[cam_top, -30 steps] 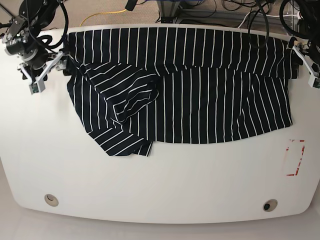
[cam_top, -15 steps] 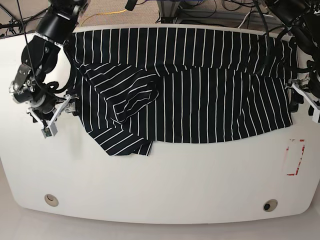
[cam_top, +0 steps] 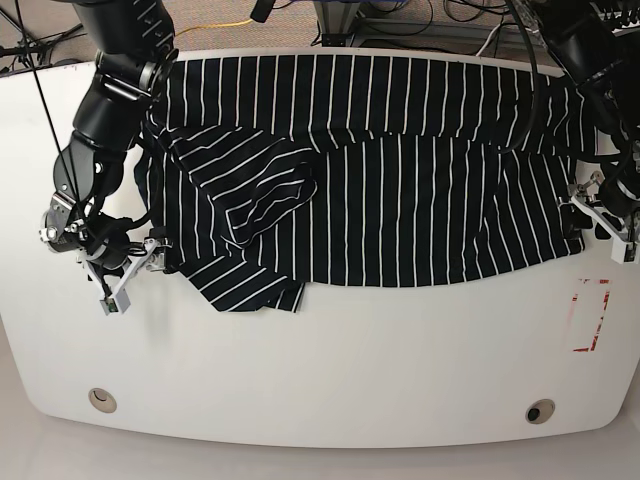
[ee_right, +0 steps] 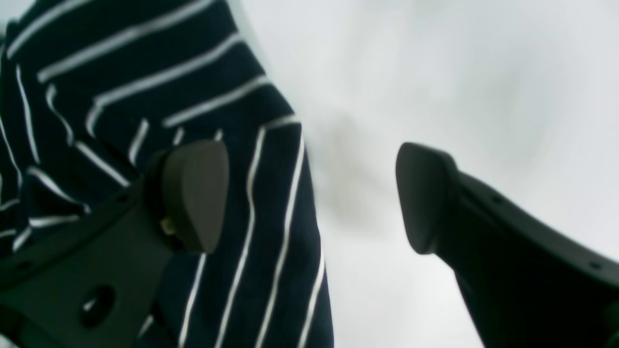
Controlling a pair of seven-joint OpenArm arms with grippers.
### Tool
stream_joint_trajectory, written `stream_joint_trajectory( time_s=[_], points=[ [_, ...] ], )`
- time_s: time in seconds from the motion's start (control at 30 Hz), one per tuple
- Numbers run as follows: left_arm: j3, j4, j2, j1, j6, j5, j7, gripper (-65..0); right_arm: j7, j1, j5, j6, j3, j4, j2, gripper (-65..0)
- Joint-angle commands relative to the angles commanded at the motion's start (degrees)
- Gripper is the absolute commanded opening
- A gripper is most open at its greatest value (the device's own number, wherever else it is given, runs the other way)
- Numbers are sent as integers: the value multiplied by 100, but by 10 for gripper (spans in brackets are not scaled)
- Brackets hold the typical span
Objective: Fold the T-shirt properly
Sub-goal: 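Move both grippers to the shirt's hem corners and grasp them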
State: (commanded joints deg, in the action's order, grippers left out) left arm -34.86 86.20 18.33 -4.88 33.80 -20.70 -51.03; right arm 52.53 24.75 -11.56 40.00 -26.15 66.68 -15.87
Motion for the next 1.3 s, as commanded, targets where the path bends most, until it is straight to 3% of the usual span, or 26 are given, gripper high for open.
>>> stream_joint_trajectory(
  time_s=[0.27, 0.47, 0.57, 0.67, 0.8, 0.83, 0.93, 1.07, 1.3],
  points=[
    [26, -826, -26, -211, 0, 422, 1336, -292, -870, 352, 132, 0, 598, -1160, 0, -141],
    [26, -1213, 0, -404, 0, 563, 1468, -292, -1275, 466, 141, 0, 695, -1723, 132, -141],
    [18, -1248, 0, -536, 0, 580, 1468, -292, -1196, 501, 149, 0, 695, -1714, 255, -149],
    [9, -1292, 9, -571, 0, 589, 1477, -292, -1222, 492, 149, 0, 695, -1749, 299, -239],
    [18, -1345, 9, -633, -26, 642, 1811, -290, -1257, 501, 158, 0, 695, -1749, 448, -363],
    [18, -1407, 9, -659, -88, 712, 1873, -289, -1257, 501, 158, 0, 695, -1749, 448, -384],
    [18, -1749, 9, -932, -686, 1064, 1978, -268, -1257, 510, 158, 0, 695, -1758, 492, -499],
    [18, -2057, 35, -1081, -905, 1125, 1969, -211, -1248, 519, 158, 0, 695, -1758, 492, -620],
    [44, -2822, 202, -1354, -905, 1108, 1978, -206, -1248, 510, 158, 0, 695, -1749, 492, -623]
  ],
)
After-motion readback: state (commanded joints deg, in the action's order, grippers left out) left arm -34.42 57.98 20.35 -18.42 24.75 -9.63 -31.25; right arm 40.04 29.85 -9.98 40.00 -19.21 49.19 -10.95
